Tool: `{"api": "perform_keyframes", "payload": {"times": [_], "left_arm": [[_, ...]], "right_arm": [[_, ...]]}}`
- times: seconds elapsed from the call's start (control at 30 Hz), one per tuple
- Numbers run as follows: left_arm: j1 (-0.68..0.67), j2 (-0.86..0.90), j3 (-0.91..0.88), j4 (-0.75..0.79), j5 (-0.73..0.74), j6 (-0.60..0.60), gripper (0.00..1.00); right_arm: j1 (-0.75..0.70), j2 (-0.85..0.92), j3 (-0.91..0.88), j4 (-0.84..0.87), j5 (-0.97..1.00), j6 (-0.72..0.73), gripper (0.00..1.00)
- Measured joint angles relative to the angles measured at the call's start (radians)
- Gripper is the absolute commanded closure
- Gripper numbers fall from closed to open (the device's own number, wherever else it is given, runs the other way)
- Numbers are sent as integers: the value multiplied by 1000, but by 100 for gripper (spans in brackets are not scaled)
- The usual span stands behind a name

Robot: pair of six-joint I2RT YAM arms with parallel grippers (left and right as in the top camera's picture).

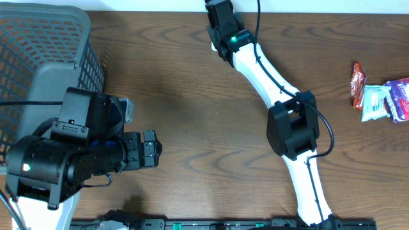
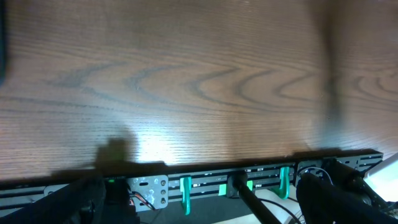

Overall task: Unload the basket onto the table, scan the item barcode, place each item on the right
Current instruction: 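Hold the orange tissue box under the white scanner, then carry the tissue box right and release it beside the packets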

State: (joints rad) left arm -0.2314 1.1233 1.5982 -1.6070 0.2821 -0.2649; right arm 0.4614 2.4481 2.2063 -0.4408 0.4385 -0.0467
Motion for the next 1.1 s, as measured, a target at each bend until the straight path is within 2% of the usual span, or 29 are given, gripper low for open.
{"api": "perform_keyframes", "payload": {"times": [0.17,0.3,0.53,0.67,0.8,1.0,1.03,1.1], "left_arm": [[0,0,0,0,0,0,2],[0,0,0,0,0,0,2],[0,0,0,0,0,0,2],[0,0,0,0,0,0,2],[0,0,0,0,0,0,2],[0,0,0,0,0,0,2],[0,0,0,0,0,0,2],[0,0,0,0,0,0,2]], "right_arm": [[-16,0,5,8,14,65,99],[-53,0,5,-39,122,119,99],[-181,0,10,-290,415,156,99],[-286,0,13,-472,489,181,99],[-408,0,13,-616,523,253,99],[-561,0,13,-708,496,344,99],[-577,0,13,-716,481,352,98],[-618,0,13,-732,438,362,88]]}}
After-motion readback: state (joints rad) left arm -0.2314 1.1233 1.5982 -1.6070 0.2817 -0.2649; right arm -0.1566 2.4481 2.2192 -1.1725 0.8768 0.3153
